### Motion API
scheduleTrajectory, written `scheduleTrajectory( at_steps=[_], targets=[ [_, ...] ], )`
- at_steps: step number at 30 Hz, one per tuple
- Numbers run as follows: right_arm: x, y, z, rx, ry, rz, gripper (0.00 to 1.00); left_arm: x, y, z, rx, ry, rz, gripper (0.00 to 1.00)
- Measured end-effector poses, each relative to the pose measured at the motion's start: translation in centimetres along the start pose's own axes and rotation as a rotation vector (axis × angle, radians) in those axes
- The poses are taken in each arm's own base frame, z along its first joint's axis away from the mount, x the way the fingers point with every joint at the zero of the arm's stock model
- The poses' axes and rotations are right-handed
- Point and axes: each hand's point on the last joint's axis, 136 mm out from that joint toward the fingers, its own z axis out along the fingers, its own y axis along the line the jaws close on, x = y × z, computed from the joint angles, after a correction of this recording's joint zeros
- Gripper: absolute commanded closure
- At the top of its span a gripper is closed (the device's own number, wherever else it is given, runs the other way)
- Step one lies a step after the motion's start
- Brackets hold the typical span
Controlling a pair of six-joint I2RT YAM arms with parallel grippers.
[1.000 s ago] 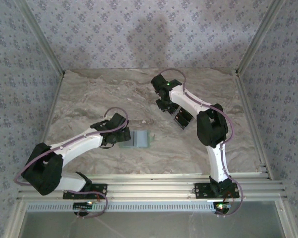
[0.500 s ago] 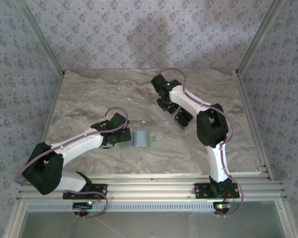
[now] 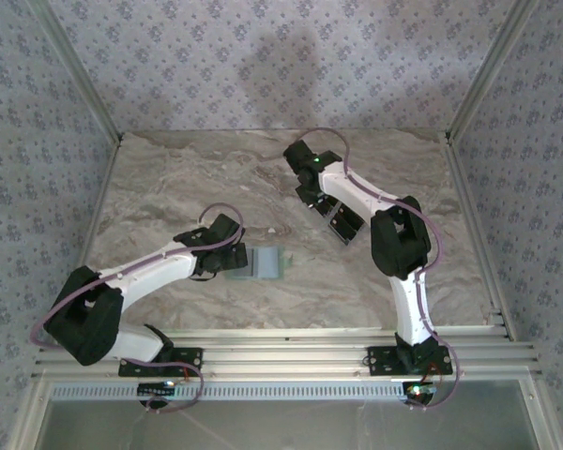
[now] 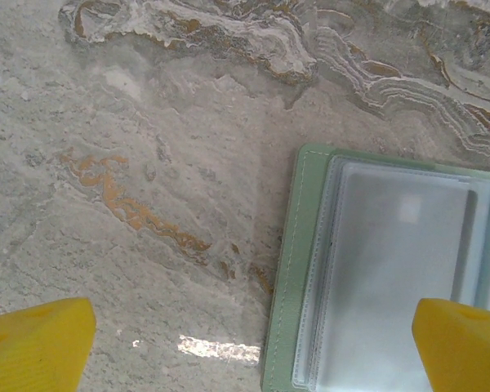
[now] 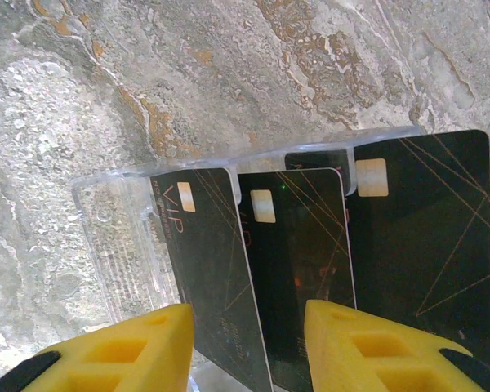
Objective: Put the credit cards into the card holder
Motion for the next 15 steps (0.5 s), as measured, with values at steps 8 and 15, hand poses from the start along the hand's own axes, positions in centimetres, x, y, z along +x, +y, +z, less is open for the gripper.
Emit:
scheduleTrajectory(
  at_steps=[8,15],
  targets=[
    [0.3,1.1,1.2,-0.001,0.02,-0.022,0.58,0.0,0.0,0.0,0.0,0.0,0.0,0.0],
    [0.4,1.3,1.5,-0.002,0.026,-0.027,0.58,0.0,0.0,0.0,0.0,0.0,0.0,0.0]
  ],
)
